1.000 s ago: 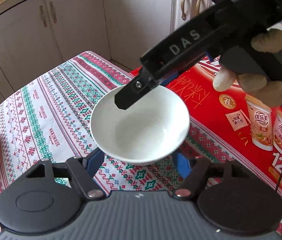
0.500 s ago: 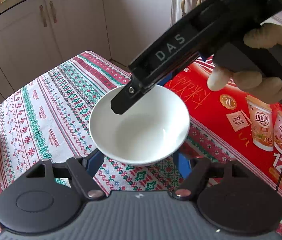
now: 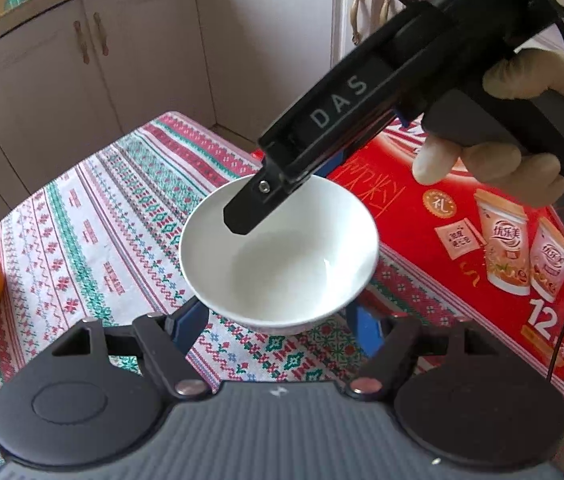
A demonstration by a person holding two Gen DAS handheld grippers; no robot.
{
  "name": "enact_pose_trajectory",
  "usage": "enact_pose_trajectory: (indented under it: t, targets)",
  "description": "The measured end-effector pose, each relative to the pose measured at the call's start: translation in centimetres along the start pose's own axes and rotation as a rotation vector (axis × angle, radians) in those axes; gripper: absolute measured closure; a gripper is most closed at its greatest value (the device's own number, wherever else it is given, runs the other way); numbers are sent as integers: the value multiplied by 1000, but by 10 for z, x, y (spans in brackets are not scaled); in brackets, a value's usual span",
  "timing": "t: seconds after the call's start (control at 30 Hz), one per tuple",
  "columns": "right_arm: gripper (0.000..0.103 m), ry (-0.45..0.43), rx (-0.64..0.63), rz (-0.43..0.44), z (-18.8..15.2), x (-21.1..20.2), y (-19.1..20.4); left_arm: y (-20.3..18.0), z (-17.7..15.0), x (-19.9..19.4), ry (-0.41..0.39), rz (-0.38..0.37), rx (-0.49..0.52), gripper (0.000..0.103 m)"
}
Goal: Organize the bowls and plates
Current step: 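Carry the held bowl with the right gripper toward the bowl stack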
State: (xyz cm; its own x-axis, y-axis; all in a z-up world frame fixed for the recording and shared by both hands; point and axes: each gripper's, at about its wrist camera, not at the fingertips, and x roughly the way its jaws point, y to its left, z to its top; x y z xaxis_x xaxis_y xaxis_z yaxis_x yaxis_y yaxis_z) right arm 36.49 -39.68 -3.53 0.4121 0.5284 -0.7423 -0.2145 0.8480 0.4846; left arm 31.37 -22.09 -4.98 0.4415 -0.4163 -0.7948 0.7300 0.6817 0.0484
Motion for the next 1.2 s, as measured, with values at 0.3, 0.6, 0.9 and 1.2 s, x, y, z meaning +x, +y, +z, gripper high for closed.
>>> enact_pose_trajectory:
  t: [0.3,0.6,0.9,1.2]
  targets:
    - [37,-33,-60,1,-13,-28,44,-8,-14,-44,-39,17,-6,28]
    - [37,-39,-124,5,-37,-44,96,-13,-39,-95,-77,34,-20,27]
    - [37,-35,-185,16,-55,-48,147,-12,-70,-137,-112,58,-51,27]
    - [37,-21,-229,35,-73,-41,185,-6,-103,-169,-132,73,-83,27]
